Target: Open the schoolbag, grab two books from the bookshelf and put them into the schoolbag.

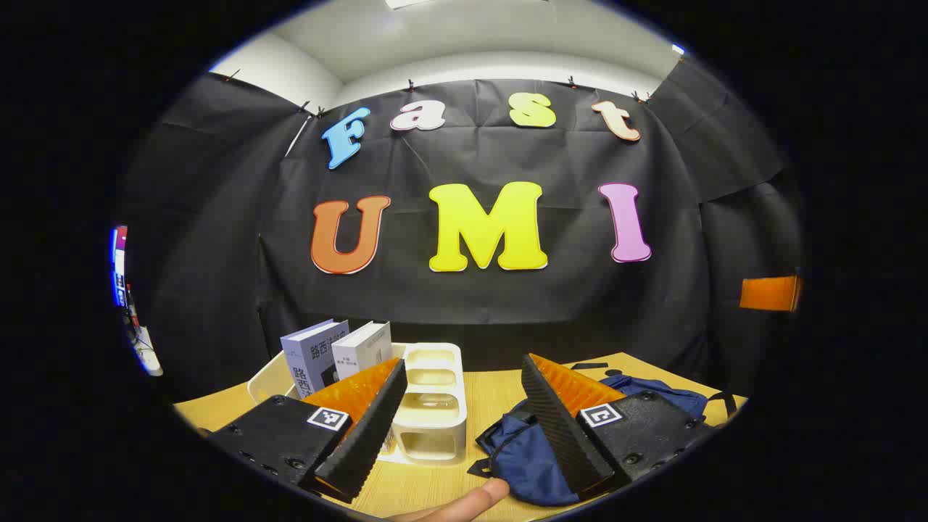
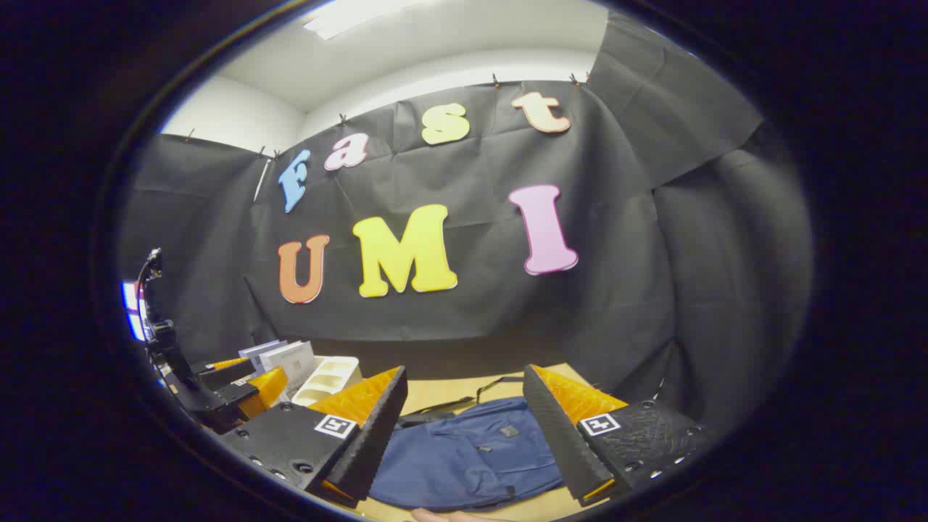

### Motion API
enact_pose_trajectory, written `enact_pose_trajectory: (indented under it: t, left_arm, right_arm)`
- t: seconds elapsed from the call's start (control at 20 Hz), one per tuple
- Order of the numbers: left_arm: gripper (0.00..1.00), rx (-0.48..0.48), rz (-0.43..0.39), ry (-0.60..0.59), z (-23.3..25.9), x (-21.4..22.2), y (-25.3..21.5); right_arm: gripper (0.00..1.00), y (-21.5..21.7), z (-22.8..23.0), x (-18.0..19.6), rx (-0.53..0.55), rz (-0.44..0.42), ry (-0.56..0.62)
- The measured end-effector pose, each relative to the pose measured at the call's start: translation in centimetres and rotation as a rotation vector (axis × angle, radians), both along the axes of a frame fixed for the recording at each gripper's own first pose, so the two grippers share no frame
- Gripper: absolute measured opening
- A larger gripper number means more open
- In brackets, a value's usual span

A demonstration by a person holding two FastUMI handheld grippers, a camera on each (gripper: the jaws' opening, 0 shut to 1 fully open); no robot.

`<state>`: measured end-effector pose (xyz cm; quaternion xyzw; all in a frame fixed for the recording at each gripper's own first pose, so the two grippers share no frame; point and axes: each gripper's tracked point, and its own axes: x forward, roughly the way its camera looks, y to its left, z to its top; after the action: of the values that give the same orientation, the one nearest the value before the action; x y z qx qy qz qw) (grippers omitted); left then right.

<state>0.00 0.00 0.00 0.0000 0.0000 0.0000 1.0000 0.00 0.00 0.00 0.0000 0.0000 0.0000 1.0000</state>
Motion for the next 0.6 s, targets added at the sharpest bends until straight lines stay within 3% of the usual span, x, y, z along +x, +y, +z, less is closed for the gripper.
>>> enact_pose_trajectory:
  t: [0.15,0.35,0.5,0.55,0.6]
  left_arm:
    - [0.99,0.016,0.024,-0.011,0.1,-2.0,1.8]
    - [0.99,0.058,0.070,-0.034,-0.2,-4.0,3.8]
    - [0.99,0.065,0.075,-0.001,-1.6,-5.7,4.4]
    - [0.99,0.069,0.075,0.009,-1.8,-6.5,4.8]
    - [0.99,0.064,0.079,0.005,-1.6,-6.9,5.2]
  right_arm:
    - [0.92,0.6,-2.2,-0.4,-0.006,0.005,0.019]
    - [0.96,0.3,-4.1,-0.7,-0.118,-0.044,-0.008]
    - [0.96,4.1,-6.6,-2.3,-0.028,0.115,0.055]
    - [0.93,5.0,-7.4,-2.8,0.019,0.144,0.088]
    - [0.96,5.2,-8.5,-2.7,0.023,0.138,0.117]
